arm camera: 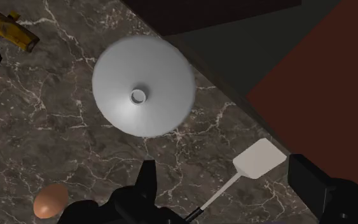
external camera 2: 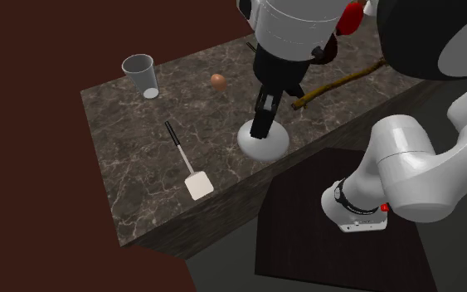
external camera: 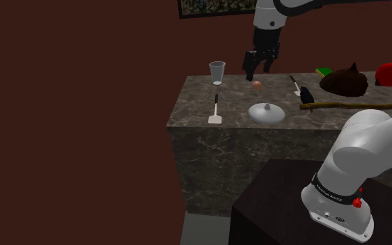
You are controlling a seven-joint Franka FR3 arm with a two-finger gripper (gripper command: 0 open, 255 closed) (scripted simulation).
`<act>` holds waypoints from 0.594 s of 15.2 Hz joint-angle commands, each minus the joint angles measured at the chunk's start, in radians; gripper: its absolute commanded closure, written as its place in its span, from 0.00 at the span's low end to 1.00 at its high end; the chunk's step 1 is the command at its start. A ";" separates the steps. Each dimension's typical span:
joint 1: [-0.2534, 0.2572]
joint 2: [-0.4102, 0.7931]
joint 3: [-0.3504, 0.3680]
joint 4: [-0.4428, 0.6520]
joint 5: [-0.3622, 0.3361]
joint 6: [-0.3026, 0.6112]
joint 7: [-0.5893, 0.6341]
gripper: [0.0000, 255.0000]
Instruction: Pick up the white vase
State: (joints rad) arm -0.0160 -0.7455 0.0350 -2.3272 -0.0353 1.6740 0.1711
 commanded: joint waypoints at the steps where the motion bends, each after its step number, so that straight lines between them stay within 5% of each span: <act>1: 0.000 0.000 0.000 0.000 0.000 0.000 0.000 0.00; 9: -0.051 -0.038 -0.118 -0.220 -0.062 0.139 -0.105 0.00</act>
State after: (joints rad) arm -0.0587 -0.7767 -0.0651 -2.5178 -0.0865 1.7956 0.0828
